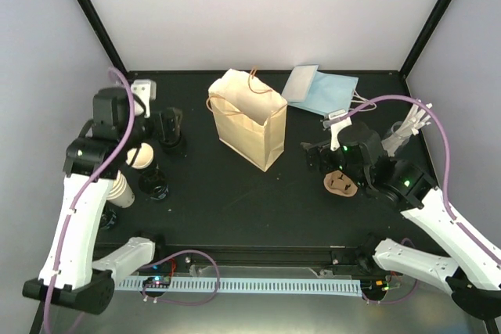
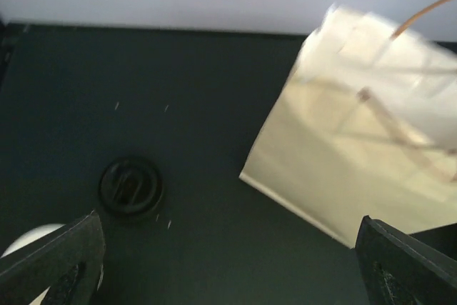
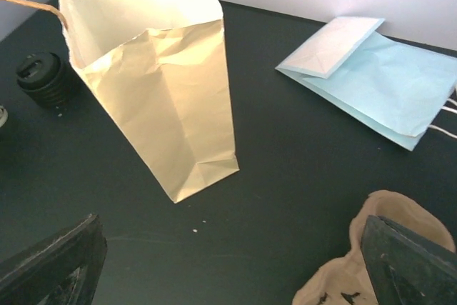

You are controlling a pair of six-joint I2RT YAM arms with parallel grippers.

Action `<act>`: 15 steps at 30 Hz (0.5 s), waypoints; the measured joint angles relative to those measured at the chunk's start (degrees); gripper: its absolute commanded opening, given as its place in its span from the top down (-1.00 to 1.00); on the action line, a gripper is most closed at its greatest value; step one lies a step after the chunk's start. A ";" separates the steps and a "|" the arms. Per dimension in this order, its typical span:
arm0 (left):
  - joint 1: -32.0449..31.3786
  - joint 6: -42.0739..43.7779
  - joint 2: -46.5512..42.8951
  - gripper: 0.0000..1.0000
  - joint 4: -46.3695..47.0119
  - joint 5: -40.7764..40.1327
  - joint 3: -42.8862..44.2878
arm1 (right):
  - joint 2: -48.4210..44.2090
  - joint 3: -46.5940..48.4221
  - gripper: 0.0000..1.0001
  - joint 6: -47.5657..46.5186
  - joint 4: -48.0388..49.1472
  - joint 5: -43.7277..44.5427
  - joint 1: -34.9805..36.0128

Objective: Pack the takeout coffee

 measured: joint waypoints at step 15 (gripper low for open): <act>8.02 -5.68 -4.26 -0.60 -4.00 -10.25 -22.91 | -8.59 -8.41 -0.90 0.26 8.09 -5.14 0.00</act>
